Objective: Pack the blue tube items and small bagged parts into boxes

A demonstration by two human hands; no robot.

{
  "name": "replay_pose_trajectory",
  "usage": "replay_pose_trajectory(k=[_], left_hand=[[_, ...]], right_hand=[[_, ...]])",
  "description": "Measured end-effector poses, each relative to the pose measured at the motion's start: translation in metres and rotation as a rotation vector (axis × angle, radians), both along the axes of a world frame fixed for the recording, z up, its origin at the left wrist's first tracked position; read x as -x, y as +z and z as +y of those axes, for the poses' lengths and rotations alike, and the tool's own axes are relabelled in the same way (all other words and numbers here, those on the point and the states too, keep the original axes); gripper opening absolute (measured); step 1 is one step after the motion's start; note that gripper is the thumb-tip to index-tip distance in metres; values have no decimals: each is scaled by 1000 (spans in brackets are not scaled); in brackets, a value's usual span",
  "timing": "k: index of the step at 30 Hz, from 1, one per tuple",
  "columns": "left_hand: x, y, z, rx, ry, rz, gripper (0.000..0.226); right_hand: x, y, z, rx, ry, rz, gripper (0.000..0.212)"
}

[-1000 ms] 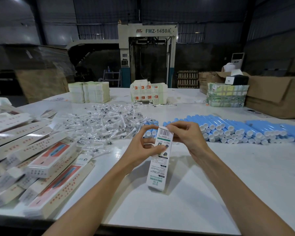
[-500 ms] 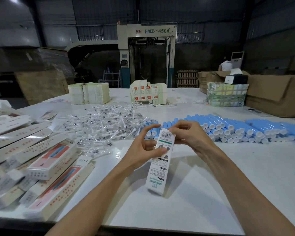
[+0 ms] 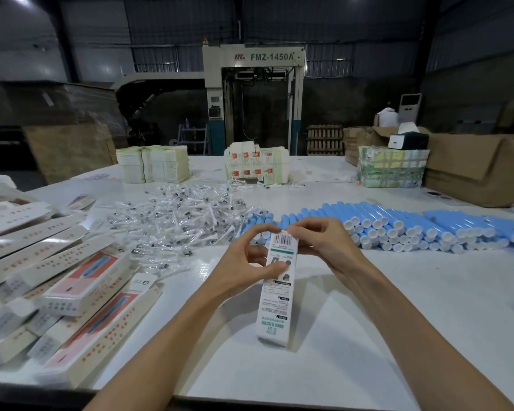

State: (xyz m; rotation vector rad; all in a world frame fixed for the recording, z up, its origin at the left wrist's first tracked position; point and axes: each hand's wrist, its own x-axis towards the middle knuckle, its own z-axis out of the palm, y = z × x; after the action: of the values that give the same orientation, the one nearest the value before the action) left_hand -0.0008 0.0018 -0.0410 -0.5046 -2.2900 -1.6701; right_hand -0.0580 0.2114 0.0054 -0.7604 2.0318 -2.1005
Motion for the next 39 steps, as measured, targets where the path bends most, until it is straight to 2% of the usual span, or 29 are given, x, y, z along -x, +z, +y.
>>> replay_pose_trajectory(k=[4, 10, 21, 24, 29, 32, 36, 39], left_hand=[[1, -1, -1, -44, 9, 22, 66], [5, -4, -2, -103, -24, 8, 75], [10, -8, -1, -162, -44, -15, 70], [10, -9, 1, -170, -51, -17, 65], [7, -7, 4, -194, 1, 25, 66], [4, -6, 4, -209, 19, 78, 68], [3, -5, 0, -258, 61, 68, 85], [3, -6, -2, -200, 107, 88, 73]], right_hand=[[-1, -1, -2, 17, 50, 60, 16], [0, -6, -5, 7, -8, 200, 7], [1, -14, -9, 38, -54, 224, 6], [4, -18, -11, 75, -51, 170, 6], [5, -33, -20, 207, 41, 22, 28], [4, -43, -26, 143, 113, -74, 38], [2, -62, -35, 107, 268, -266, 54], [-4, -57, -36, 126, 290, -276, 56]])
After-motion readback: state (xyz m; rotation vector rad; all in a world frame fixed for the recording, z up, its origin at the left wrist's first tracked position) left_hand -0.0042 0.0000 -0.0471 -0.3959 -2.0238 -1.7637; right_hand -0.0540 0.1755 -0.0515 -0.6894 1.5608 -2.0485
